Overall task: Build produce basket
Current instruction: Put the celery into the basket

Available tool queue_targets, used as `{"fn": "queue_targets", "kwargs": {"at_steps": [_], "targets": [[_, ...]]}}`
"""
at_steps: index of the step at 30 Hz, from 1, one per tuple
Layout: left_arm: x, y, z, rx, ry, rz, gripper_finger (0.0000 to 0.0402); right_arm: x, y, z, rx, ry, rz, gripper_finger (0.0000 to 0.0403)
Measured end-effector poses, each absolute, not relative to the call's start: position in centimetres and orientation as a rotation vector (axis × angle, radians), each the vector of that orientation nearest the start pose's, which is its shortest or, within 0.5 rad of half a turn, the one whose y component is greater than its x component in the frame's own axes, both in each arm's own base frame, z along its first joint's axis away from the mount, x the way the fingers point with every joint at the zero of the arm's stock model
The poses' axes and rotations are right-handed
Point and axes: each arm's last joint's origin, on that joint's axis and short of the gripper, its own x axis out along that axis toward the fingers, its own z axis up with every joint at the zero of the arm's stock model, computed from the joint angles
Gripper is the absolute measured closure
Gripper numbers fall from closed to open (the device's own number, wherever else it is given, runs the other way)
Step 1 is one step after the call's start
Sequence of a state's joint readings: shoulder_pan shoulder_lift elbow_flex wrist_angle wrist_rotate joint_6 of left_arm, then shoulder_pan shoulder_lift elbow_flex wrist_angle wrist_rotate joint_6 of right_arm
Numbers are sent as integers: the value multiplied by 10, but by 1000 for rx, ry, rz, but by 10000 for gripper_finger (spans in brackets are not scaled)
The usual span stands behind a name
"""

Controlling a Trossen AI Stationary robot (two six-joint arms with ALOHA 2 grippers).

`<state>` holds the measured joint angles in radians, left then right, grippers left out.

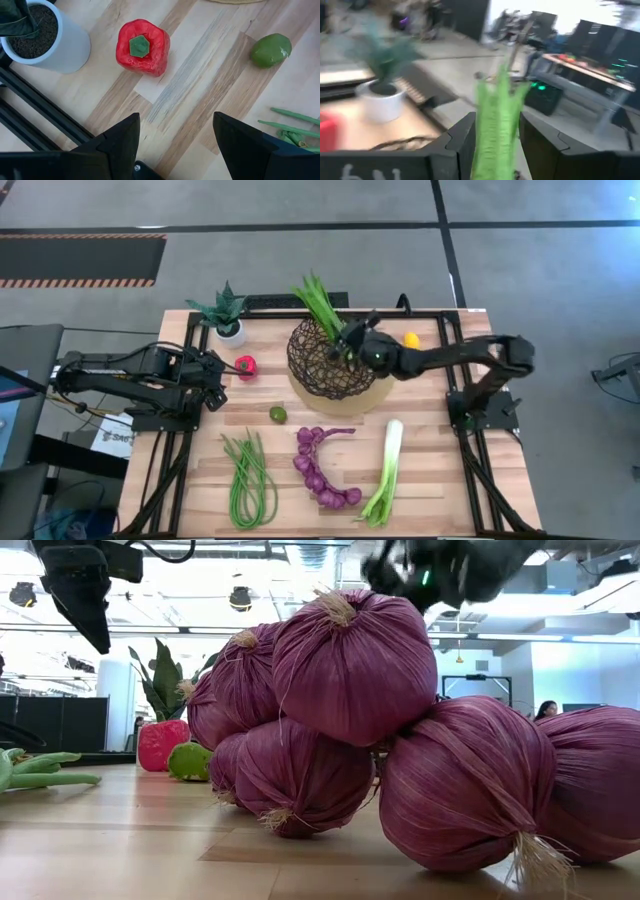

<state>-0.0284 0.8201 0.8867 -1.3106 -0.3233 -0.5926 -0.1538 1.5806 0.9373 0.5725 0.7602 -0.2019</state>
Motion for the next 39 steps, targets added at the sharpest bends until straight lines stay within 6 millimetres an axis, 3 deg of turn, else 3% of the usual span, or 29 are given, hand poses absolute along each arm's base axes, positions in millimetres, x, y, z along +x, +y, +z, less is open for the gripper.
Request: {"fn": "queue_targets", "kwargs": {"at_steps": [6,11,18,34,39], "targets": [[111,6,283,-286,1103,604,163,295,-19,317,34,397,-773,237],[111,6,283,-284,1103,604,163,257,18,334,372,579,-645,243],[111,6,283,-284,1103,604,163,240,56,321,570,719,-625,244],[111,5,283,-386,1086,637,163,261,115,283,619,872,-509,247],[111,5,282,-380,1087,634,163,271,124,268,621,921,-505,247]]}}
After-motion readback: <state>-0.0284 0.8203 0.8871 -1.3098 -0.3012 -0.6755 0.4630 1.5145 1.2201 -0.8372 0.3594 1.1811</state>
